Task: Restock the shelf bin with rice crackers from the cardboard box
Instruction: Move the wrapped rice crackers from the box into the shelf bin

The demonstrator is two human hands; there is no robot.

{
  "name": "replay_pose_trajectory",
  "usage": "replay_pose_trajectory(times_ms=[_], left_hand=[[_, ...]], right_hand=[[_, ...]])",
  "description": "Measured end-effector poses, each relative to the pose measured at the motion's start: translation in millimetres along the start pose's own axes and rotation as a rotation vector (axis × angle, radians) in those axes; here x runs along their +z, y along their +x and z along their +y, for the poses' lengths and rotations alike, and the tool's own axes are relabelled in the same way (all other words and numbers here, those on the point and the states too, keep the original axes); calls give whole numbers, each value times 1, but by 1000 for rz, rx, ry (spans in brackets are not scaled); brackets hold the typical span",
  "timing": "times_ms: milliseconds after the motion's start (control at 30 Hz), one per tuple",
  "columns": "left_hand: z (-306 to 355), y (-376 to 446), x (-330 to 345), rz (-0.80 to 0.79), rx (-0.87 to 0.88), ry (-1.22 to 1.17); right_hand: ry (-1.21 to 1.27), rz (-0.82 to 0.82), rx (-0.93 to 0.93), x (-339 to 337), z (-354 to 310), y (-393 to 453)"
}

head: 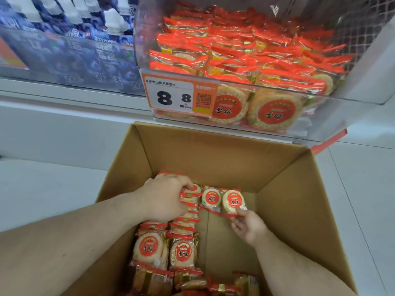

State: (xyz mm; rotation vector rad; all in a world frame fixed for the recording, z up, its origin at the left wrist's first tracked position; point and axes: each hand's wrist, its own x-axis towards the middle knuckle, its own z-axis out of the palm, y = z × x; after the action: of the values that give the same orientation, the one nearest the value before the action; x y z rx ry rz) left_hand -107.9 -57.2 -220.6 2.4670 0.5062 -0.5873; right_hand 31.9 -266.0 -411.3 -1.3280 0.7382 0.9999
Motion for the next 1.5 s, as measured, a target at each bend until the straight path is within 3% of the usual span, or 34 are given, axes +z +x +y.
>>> replay_pose_trajectory(times_ms=[267,433,467,500,567,633,667,733,1000,1233,1500], left_hand=[[0,-3,7,45,-188,-574],[-2,0,10,207,-242,-646],[-3,0,8,213,-254,-665],[-4,1,7,211,-263,-681],[-6,2,3,201,-269,-715],[-7,4,1,190,-278,-742],[-8,6,1,181,-288,-751],[-11,8,1,157,-298,-774],[-15,12,2,90,-315,-840],[-9,4,-11,75,-289,-886],[11,-19,-34,130,-184,-1007]], right_hand=[[-20,-604,-11,62,15,-73],[-84,-798,8,80,20,-81],[-64,-728,29,76,17,-74],[-39,-559,12,69,14,-59],[-134,-26,-87,49,7,-27],[-496,489,-172,28,4,2],[-675,604,-192,20,4,10],[-948,638,-238,8,7,28],[-1226,540,-200,5,1,43],[-1209,152,-279,6,-34,-13],[-1081,-219,-341,37,-99,-168]])
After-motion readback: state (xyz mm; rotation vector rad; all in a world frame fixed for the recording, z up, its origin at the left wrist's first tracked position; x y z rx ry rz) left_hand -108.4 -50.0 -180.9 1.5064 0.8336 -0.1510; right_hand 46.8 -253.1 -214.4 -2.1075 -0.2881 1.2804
